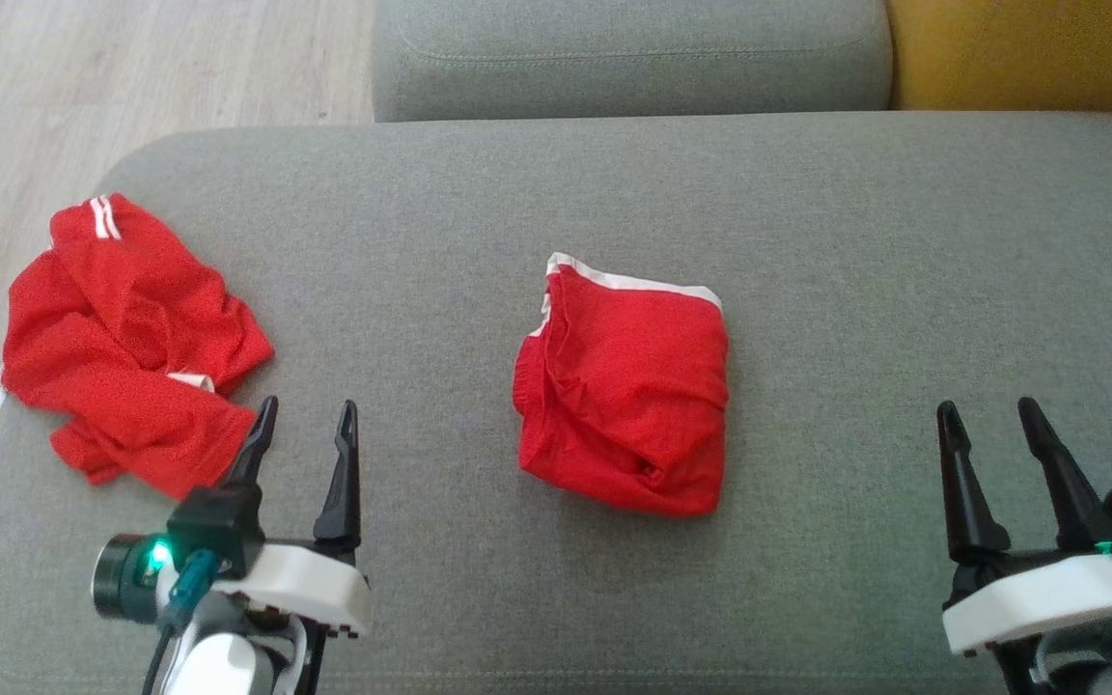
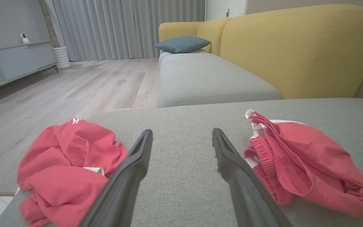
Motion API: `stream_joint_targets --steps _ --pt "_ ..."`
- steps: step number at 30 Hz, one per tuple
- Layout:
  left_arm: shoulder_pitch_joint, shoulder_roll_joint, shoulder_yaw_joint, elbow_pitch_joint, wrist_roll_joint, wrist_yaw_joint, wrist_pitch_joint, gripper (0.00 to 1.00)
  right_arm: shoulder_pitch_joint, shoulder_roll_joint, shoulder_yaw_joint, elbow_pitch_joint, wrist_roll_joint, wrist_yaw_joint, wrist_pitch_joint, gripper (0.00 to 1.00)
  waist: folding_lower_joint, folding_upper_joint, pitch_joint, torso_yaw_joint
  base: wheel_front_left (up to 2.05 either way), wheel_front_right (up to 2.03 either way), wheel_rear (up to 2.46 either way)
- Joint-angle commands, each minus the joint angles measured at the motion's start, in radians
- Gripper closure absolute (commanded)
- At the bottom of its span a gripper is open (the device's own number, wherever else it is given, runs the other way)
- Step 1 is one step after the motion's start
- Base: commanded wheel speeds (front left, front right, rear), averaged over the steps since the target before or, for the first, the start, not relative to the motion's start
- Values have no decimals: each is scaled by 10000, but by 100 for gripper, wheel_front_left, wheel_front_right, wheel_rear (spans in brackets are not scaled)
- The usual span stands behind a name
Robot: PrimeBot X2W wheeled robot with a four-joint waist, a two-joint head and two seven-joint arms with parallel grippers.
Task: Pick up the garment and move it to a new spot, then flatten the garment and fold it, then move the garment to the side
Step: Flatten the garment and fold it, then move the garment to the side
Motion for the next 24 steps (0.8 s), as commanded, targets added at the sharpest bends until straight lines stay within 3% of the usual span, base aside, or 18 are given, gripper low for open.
stream_joint_targets --steps 1,24 --pt "-356 177 340 -358 18 65 25 0 -222 -44 157 -422 -79 73 8 0 1 -1 -5 2 0 0 0" --pt "-548 365 141 -491 47 216 32 0 -279 92 76 -337 -95 73 112 0 1 -1 99 6 0 0 0"
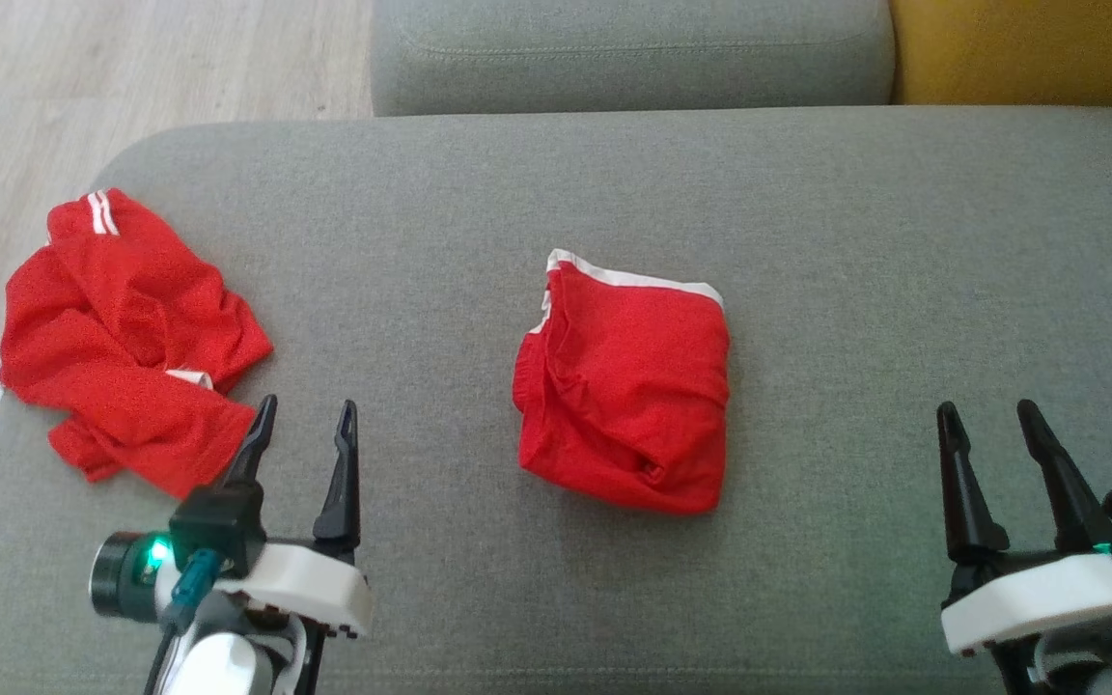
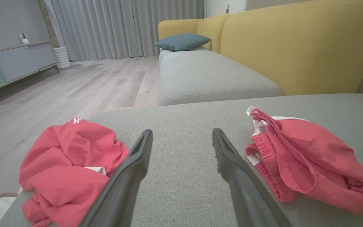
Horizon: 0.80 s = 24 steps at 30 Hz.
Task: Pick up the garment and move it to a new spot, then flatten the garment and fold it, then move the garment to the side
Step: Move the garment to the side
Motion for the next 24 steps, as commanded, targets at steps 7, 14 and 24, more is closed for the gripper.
stream_joint_targets --steps 7,14,24 --pt "-824 206 164 -504 136 91 -113 0 -456 -142 112 -135 -51 73 94 0 0 -1 339 184 0 0 0" --pt "-1521 31 -41 -573 269 67 -293 0 -1217 -367 396 700 178 73 184 0 0 -1 1010 782 0 0 0" --pt "-2499 -432 -381 -372 342 -75 -531 0 -3138 -336 1204 3113 532 73 17 0 0 -1 1920 1698 0 0 0"
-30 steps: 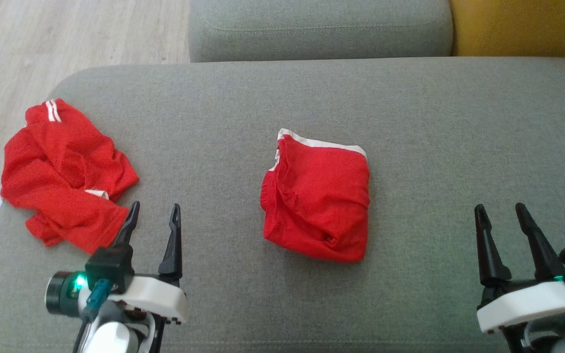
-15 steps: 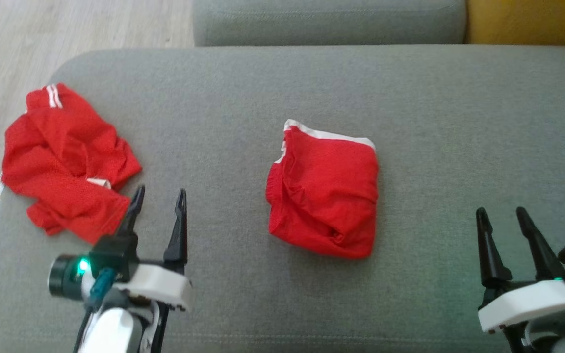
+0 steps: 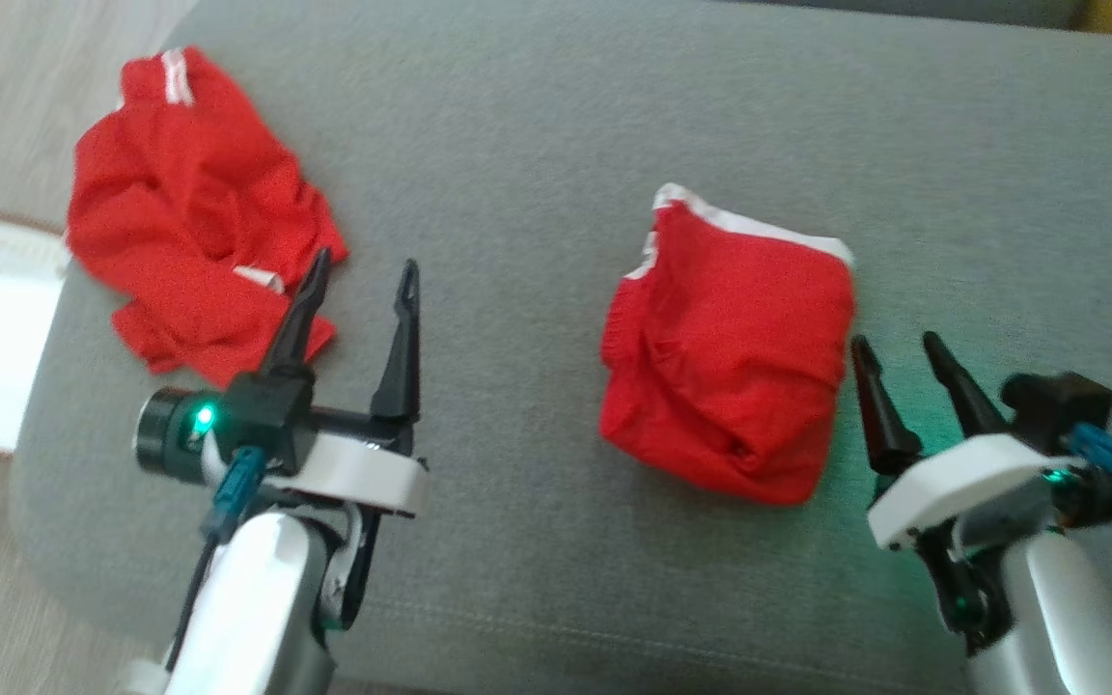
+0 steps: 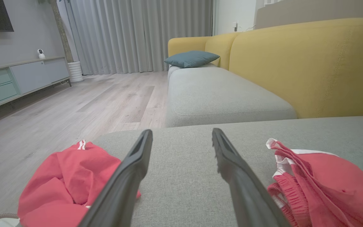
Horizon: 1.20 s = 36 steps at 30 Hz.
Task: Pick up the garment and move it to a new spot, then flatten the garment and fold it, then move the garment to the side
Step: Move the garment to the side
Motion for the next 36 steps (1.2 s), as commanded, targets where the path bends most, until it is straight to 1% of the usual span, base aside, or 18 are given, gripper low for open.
stream_joint_targets --steps 1,7,10,14,15,17,20,24,28,31,36 --pt "-475 44 261 -244 78 -20 -95 0 -443 -62 329 -27 76 73 -149 0 0 0 304 349 0 0 0" --pt "-687 -152 145 -228 121 -40 -123 0 -880 56 299 1709 15 73 389 0 0 0 443 679 0 0 0" --pt "-664 -197 174 -285 130 -47 -125 0 -902 122 262 2154 -24 73 699 0 0 0 460 706 0 0 0" --pt "-643 -232 193 -319 175 -88 -126 0 -923 182 498 2340 149 73 1070 0 0 0 492 701 0 0 0" --pt "-646 -239 198 -327 190 -99 -126 0 -931 190 575 2328 183 73 1151 18 0 0 500 693 0 0 0" --pt "-659 -253 210 -333 225 -110 -126 0 -963 192 725 2170 77 73 1159 100 0 0 511 674 0 0 0" --pt "-671 -254 270 -358 282 -98 -126 0 -964 29 786 1796 -346 73 984 100 0 0 517 569 0 0 0" --pt "-639 -203 354 -444 367 -89 -127 0 -830 -358 918 1132 -761 73 854 100 0 0 535 145 0 0 0" --pt "-618 -129 403 -530 432 -123 -127 0 -613 -827 1000 396 -985 73 826 100 0 0 583 -567 0 0 0" --pt "-636 -62 411 -596 490 -165 -127 0 -473 -1159 994 -25 -1018 73 918 100 0 0 639 -1220 0 0 0" --pt "-751 42 331 -656 592 -271 -127 0 -540 -1673 960 -208 -925 73 1030 100 0 0 811 -2302 0 0 0"
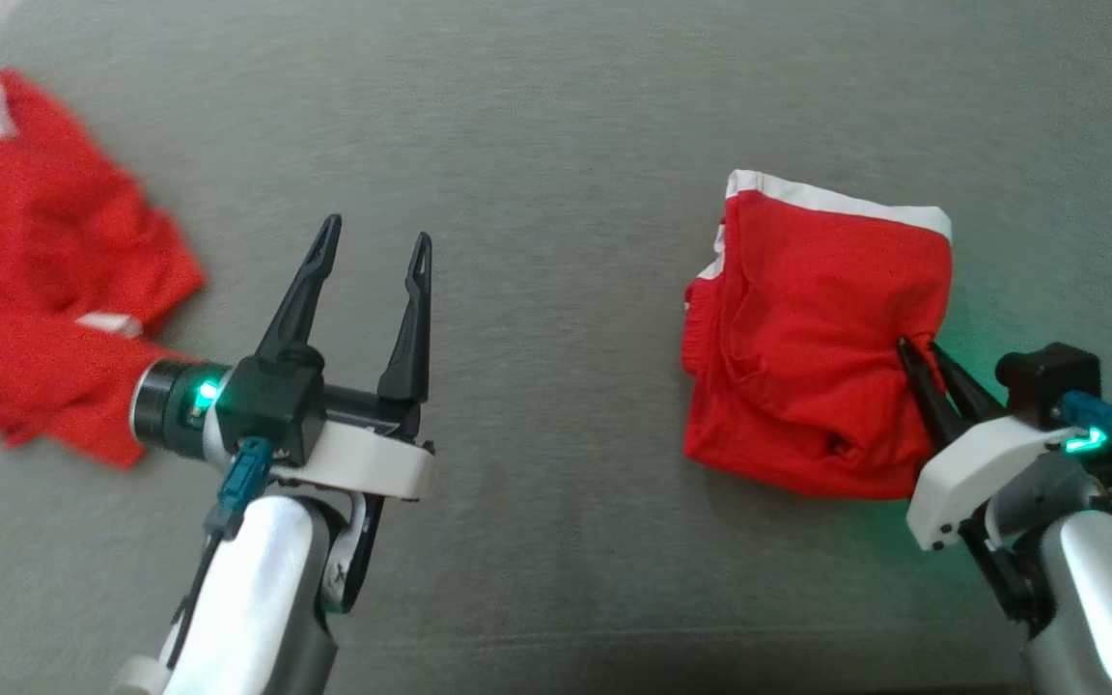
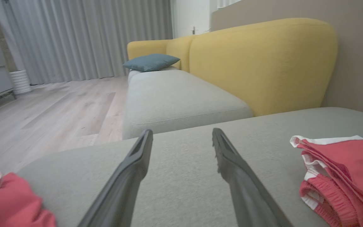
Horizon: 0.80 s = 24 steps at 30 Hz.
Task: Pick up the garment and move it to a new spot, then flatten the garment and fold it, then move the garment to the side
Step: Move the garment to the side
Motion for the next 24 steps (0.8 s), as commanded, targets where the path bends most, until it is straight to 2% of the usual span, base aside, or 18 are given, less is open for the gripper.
stream_joint_targets --steps 1,6,12,18,24 --pt "-483 199 270 -386 114 -54 -51 0 -124 -267 156 -371 19 65 37 100 0 0 178 -826 0 0 0" --pt "-746 315 119 -395 252 -174 -51 0 -722 -750 402 -110 166 65 -98 100 0 0 616 -1814 0 0 0" --pt "-1273 417 -108 -476 429 -347 32 0 -1818 -1719 467 654 183 65 -439 100 0 0 1307 -2511 0 0 0" --pt "-1885 418 -369 -644 610 -501 147 0 -2928 -3090 219 1311 -92 65 -556 100 0 0 2037 -2739 0 0 0" --pt "-2477 365 -635 -784 780 -626 136 0 -3708 -4110 106 1602 -115 65 -386 100 0 0 2665 -2689 0 0 0"
